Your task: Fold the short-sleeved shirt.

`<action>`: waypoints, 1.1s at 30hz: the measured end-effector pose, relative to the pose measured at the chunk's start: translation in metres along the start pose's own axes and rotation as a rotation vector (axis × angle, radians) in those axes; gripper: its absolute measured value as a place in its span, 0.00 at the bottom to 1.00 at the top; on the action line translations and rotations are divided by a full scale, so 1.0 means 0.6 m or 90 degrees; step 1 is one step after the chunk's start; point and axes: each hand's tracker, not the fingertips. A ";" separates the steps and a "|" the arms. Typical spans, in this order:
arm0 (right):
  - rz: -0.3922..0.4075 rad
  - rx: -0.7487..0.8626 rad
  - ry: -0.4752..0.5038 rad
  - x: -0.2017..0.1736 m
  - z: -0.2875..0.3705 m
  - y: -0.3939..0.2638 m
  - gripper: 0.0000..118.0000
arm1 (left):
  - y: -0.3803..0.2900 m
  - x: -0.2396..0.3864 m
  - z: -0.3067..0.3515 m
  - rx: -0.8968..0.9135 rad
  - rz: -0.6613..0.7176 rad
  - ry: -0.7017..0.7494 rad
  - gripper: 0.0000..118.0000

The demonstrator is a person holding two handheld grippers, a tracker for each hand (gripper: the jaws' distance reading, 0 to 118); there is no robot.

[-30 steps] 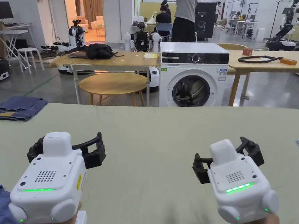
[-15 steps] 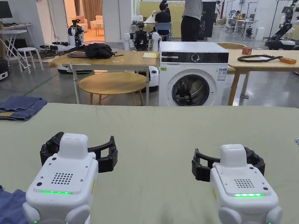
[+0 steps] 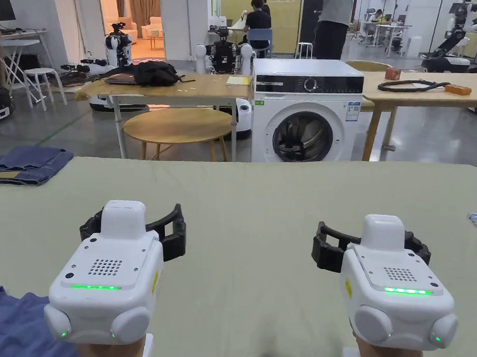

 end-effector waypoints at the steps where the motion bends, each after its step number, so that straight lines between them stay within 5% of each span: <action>1: 0.007 0.009 -0.008 -0.001 0.004 0.002 0.98 | 0.000 0.000 0.003 -0.003 -0.001 0.000 0.63; 4: 0.021 0.020 -0.011 -0.004 0.012 0.007 0.89 | 0.001 0.005 0.004 -0.017 -0.021 0.028 0.22; 7: 0.029 0.010 -0.002 -0.006 0.013 0.010 0.79 | 0.003 0.003 0.008 -0.012 -0.016 0.032 0.08; 8: 0.034 0.012 -0.005 -0.007 0.014 0.009 0.68 | 0.003 0.005 0.010 -0.010 -0.022 0.037 0.07; 10: 0.047 0.024 -0.023 -0.009 0.015 0.006 0.04 | 0.004 0.006 0.011 -0.009 -0.027 0.040 0.07; 11: 0.049 0.021 -0.031 -0.008 0.013 0.006 0.00 | 0.006 0.004 0.011 -0.011 -0.022 0.033 0.07; 27: 0.022 0.021 -0.026 0.003 0.023 0.022 0.00 | 0.009 -0.009 0.015 -0.015 -0.018 0.067 0.00; 33: 0.037 0.026 0.052 -0.062 0.027 0.038 0.00 | 0.013 -0.064 0.034 -0.037 -0.001 0.071 0.00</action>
